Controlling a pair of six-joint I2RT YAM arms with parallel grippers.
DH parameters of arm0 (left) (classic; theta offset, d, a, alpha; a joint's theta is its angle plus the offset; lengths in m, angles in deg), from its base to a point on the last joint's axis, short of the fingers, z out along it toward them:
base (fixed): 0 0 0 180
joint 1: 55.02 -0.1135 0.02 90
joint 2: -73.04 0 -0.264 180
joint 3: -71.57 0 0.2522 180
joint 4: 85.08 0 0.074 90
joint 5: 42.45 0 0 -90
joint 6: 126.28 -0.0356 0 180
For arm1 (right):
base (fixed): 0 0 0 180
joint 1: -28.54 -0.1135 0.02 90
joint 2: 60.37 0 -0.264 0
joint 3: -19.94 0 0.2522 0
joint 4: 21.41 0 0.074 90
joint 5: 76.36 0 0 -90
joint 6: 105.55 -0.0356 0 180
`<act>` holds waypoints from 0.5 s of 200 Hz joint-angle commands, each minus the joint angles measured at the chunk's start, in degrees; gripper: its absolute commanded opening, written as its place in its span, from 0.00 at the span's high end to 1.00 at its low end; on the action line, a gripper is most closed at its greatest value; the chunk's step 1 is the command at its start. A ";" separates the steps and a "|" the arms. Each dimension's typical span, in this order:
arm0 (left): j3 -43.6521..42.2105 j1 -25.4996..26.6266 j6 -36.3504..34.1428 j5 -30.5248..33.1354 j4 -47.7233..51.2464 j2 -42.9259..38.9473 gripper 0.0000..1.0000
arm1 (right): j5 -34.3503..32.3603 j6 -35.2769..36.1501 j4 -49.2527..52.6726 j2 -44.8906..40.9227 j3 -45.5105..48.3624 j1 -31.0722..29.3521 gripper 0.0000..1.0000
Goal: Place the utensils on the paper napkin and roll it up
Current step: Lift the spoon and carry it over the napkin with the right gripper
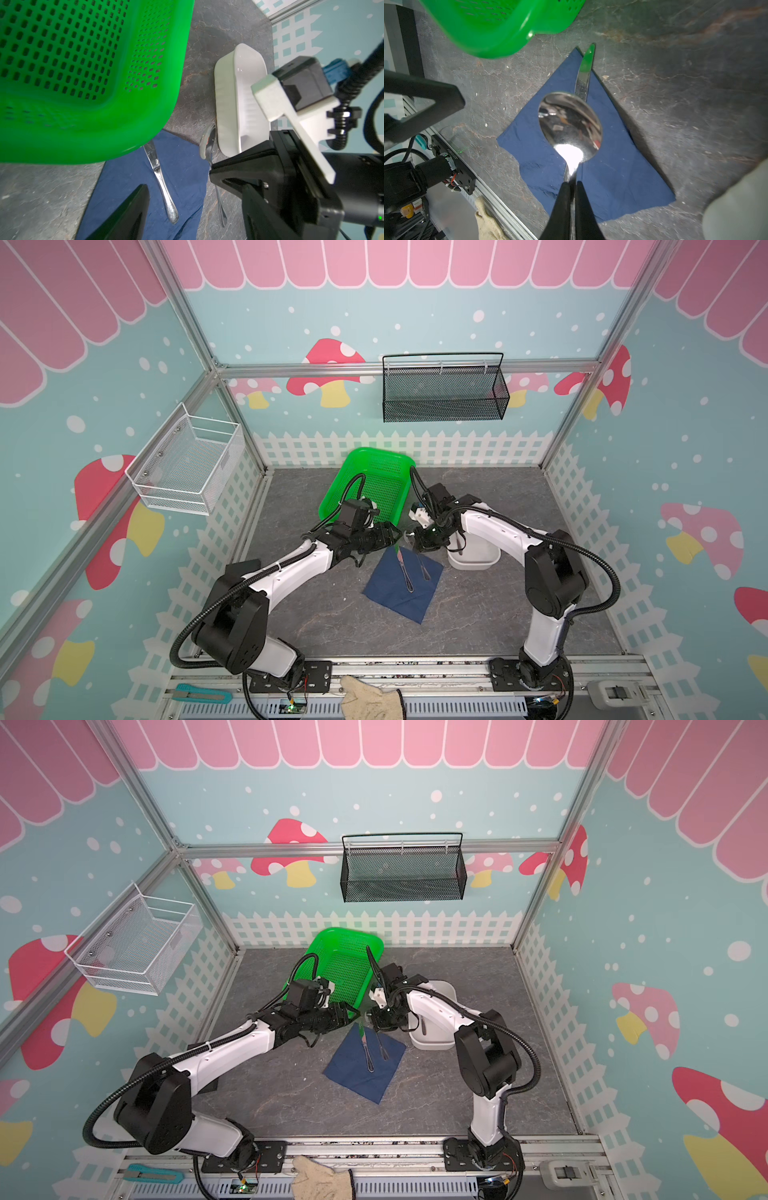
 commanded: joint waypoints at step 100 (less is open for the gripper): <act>-5.39 -2.08 1.05 1.52 -0.51 -5.10 0.27 | 4.40 -10.01 -11.88 7.71 3.77 -4.45 0.91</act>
